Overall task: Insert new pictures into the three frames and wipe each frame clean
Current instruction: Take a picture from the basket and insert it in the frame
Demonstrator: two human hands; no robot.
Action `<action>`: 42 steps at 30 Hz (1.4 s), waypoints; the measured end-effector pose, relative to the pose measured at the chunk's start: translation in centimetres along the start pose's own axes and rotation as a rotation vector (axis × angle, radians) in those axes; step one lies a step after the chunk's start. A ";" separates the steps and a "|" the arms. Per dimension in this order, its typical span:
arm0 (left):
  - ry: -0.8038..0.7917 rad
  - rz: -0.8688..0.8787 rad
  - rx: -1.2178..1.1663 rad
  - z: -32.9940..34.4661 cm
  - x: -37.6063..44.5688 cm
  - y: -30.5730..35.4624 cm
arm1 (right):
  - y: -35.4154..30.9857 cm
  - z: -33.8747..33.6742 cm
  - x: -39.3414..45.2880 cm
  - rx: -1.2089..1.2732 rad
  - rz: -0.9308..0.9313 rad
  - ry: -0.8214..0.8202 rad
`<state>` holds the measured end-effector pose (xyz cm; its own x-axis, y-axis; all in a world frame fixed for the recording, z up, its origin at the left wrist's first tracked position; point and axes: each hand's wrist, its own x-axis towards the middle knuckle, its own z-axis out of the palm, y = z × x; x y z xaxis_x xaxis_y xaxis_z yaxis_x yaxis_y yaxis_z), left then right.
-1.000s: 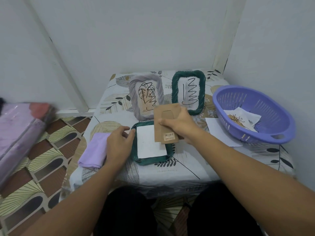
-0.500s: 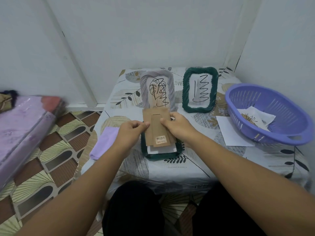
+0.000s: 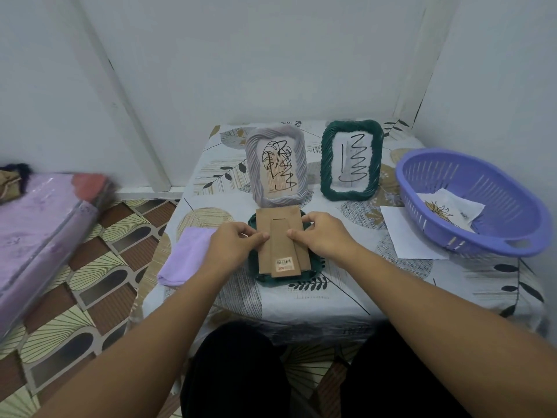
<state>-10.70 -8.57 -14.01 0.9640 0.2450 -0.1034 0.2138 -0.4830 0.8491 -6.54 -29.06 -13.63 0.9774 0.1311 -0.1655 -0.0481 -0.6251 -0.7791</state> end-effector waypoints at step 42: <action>0.057 0.075 0.260 1.1 0.7 -0.4 | 0.8 0.6 0.7 -0.146 -0.052 0.042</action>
<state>-9.97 -9.09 -15.01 0.9699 0.2432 -0.0097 0.1823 -0.6992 0.6913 -6.07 -29.01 -14.74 0.9857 0.1356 -0.0998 0.0297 -0.7237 -0.6894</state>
